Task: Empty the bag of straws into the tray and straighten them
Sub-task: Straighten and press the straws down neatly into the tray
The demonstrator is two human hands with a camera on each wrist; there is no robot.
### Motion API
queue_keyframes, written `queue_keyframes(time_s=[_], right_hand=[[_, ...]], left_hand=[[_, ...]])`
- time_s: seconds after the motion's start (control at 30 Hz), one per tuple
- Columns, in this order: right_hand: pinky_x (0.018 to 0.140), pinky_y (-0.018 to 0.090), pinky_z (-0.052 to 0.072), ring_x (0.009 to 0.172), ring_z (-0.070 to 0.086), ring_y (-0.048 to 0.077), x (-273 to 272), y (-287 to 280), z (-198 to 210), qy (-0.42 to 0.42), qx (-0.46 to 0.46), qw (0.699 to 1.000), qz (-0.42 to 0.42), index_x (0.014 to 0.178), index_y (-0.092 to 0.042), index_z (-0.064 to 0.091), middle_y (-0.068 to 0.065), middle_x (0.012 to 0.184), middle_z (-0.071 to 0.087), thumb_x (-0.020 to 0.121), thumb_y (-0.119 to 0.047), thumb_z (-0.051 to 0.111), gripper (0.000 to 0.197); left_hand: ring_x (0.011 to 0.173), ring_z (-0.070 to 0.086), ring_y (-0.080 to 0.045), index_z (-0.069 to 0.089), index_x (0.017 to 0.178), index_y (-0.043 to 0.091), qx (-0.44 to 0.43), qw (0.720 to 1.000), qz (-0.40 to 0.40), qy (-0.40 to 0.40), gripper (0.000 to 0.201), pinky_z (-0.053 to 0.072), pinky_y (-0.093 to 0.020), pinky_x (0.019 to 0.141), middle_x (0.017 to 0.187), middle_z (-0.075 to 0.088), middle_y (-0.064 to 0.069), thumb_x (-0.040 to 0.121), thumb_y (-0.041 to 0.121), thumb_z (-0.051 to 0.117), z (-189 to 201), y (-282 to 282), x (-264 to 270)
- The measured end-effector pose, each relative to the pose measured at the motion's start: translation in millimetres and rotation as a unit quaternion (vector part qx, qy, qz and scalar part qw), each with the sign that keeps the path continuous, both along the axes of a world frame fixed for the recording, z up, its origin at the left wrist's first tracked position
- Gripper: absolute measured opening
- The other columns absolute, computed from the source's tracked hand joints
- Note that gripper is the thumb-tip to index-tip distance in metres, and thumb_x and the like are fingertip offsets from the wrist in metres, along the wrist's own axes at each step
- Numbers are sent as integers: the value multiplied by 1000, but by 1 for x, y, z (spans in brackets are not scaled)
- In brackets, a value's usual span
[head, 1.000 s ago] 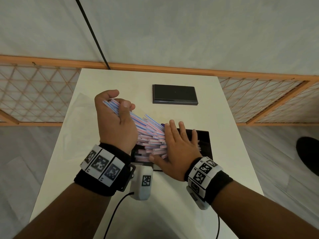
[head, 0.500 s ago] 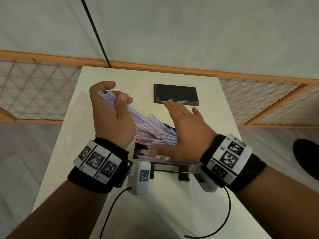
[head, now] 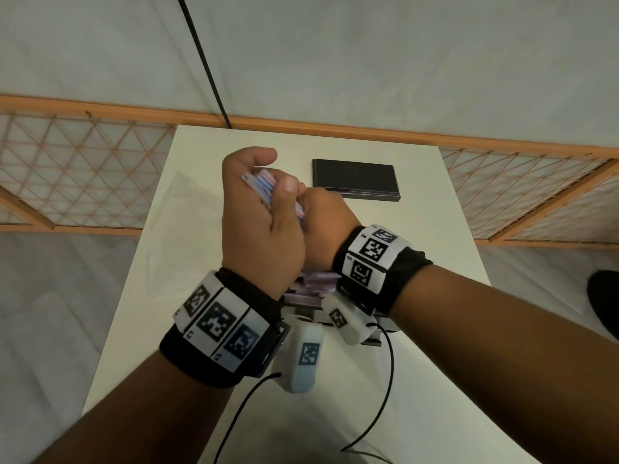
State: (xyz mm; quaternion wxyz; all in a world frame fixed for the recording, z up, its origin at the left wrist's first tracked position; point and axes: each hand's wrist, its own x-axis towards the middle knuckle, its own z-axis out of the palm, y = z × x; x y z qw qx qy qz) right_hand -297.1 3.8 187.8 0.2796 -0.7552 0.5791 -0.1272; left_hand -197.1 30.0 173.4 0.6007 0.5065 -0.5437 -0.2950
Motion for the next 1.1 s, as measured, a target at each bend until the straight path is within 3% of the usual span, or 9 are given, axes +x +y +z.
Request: queue_keyframes(time_s=[0.13, 0.27, 0.4, 0.53, 0.6, 0.7, 0.83, 0.93, 1.1], right_hand=[[114, 53, 21, 79, 63, 26, 0, 1, -5, -44, 13, 999, -19, 55, -24, 44, -6, 60, 57, 90, -28, 59, 38], [117, 53, -3, 79, 65, 22, 6, 3, -8, -77, -3, 997, -14, 54, -29, 45, -4, 61, 63, 87, -49, 56, 40], [117, 51, -5, 74, 60, 20, 9, 5, -2, -86, -26, 996, 12, 52, -30, 43, -10, 54, 51, 90, -31, 60, 42], [117, 54, 3, 89, 64, 26, 11, 6, 0, -38, -63, 997, 26, 75, -11, 66, 1, 71, 68, 87, -14, 57, 15], [102, 48, 28, 71, 58, 17, 9, 4, -4, -59, -76, 995, 25, 66, -17, 58, -6, 60, 58, 87, -12, 55, 21], [79, 38, 23, 57, 38, 8, 12, 3, 1, -112, -78, 990, 38, 58, -34, 38, -16, 55, 39, 89, -13, 51, 40], [73, 41, 54, 64, 65, 21, 6, 13, 13, -230, -90, 969, 1, 70, -15, 65, 1, 64, 66, 89, -41, 59, 32], [66, 47, 58, 67, 72, 25, -8, 13, 23, -330, -97, 937, -65, 71, -7, 71, 4, 69, 74, 89, -34, 70, 32], [68, 57, 55, 72, 68, 46, -27, 9, 42, -454, -140, 877, -68, 62, -23, 64, 17, 66, 69, 94, -16, 63, 33]], left_hand=[[88, 70, -23, 42, 117, 17, -50, 998, -17, 26, 23, 59, -41, 82, 96, 65, -14, 97, 16, 55, 14, 1, 8], [105, 61, -48, 37, 130, 5, -147, 985, -41, 74, 31, 54, -40, 87, 120, 55, -32, 102, 16, 44, 39, 1, 20], [127, 53, -40, 40, 139, -7, -228, 969, -23, -93, 41, 45, -46, 105, 139, 50, -23, 105, 13, 33, 47, -1, 23], [129, 55, -33, 62, 130, 0, -166, 954, -34, -247, 44, 43, -54, 105, 134, 60, -19, 106, 26, 35, 36, 0, 24], [130, 53, -33, 59, 134, -2, -158, 955, -48, -246, 47, 44, -49, 107, 136, 57, -22, 104, 29, 38, 37, 2, 25], [131, 51, -32, 50, 136, -9, -201, 950, -81, -223, 54, 40, -28, 110, 138, 52, -24, 103, 33, 42, 41, 2, 21], [135, 43, -43, 23, 144, -18, -205, 970, -116, -50, 67, 41, -45, 110, 147, 36, -31, 95, 25, 41, 39, 0, 19], [129, 53, -31, 40, 140, -2, -81, 984, -123, 102, 62, 43, -37, 104, 138, 53, -21, 95, 40, 34, 28, -3, 23], [116, 63, -15, 63, 120, 7, 6, 994, -100, 38, 46, 47, -31, 97, 117, 69, -3, 100, 40, 37, 2, -3, 12]])
